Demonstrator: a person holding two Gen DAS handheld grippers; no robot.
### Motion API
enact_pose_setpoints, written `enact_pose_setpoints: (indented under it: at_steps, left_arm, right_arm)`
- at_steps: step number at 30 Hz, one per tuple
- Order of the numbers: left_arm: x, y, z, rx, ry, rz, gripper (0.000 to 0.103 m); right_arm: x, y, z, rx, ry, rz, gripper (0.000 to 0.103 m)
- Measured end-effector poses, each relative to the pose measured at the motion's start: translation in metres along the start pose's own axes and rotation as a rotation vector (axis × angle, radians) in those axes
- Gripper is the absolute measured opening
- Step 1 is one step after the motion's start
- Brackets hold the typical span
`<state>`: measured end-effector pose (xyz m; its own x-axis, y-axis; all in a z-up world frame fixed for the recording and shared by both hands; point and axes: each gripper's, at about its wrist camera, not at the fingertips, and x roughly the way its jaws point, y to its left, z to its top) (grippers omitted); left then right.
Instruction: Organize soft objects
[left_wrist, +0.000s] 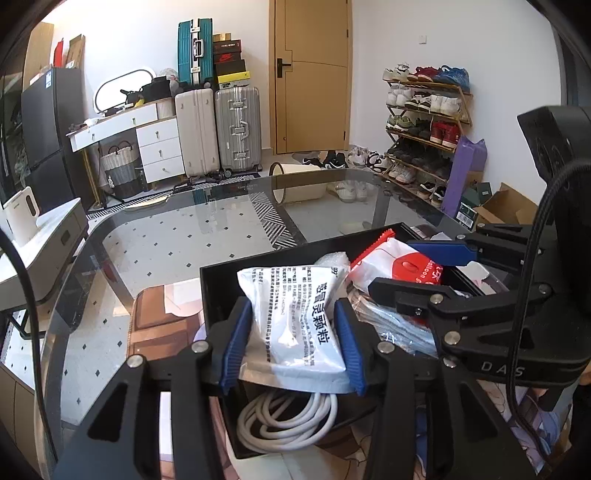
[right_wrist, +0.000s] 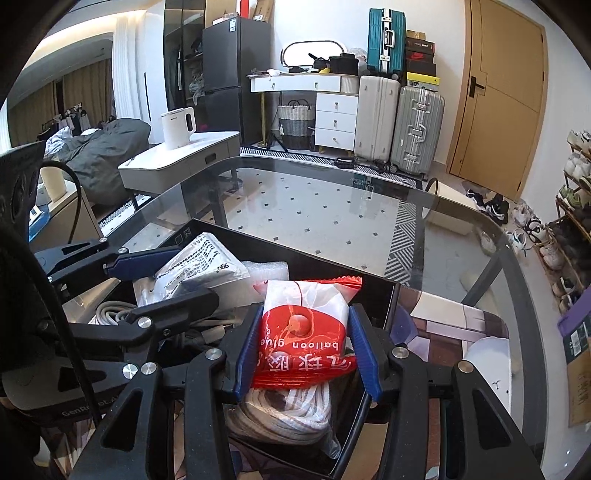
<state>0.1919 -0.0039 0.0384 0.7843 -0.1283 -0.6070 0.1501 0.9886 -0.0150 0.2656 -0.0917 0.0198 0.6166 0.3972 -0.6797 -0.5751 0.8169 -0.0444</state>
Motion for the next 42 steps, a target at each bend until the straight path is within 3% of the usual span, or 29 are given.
enact_pose_setpoints:
  at_steps: [7, 9, 11, 16, 18, 20, 26, 42]
  left_arm:
    - [-0.006, 0.004, 0.002, -0.018, -0.008, -0.010, 0.050]
    - [-0.010, 0.003, 0.002, -0.015, -0.007, -0.007, 0.051]
    - [-0.015, 0.003, 0.003, -0.015, -0.004, -0.009, 0.055]
    - [-0.029, 0.005, 0.000, -0.024, -0.017, -0.012, 0.066]
    - [-0.034, 0.007, 0.000, -0.028, -0.021, -0.017, 0.069]
    - [-0.041, 0.007, -0.001, -0.034, -0.033, -0.014, 0.085]
    - [-0.065, 0.016, -0.005, -0.076, -0.081, -0.028, 0.103]
    - [-0.087, 0.024, -0.037, -0.096, -0.124, 0.041, 0.103]
  right_arm:
    - [-0.012, 0.000, 0.001, 0.020, -0.035, -0.002, 0.058]
    - [-0.020, -0.001, 0.000, 0.020, -0.051, 0.000, 0.076]
    - [-0.030, -0.004, 0.000, 0.032, -0.074, -0.007, 0.086]
    - [-0.053, -0.012, -0.002, 0.070, -0.111, -0.009, 0.088]
    - [-0.061, -0.013, -0.004, 0.073, -0.118, -0.019, 0.094]
    - [-0.069, -0.012, -0.006, 0.072, -0.129, -0.023, 0.097]
    - [-0.085, -0.006, -0.012, 0.064, -0.153, -0.024, 0.102]
    - [-0.098, 0.008, -0.044, 0.080, -0.208, -0.003, 0.102]
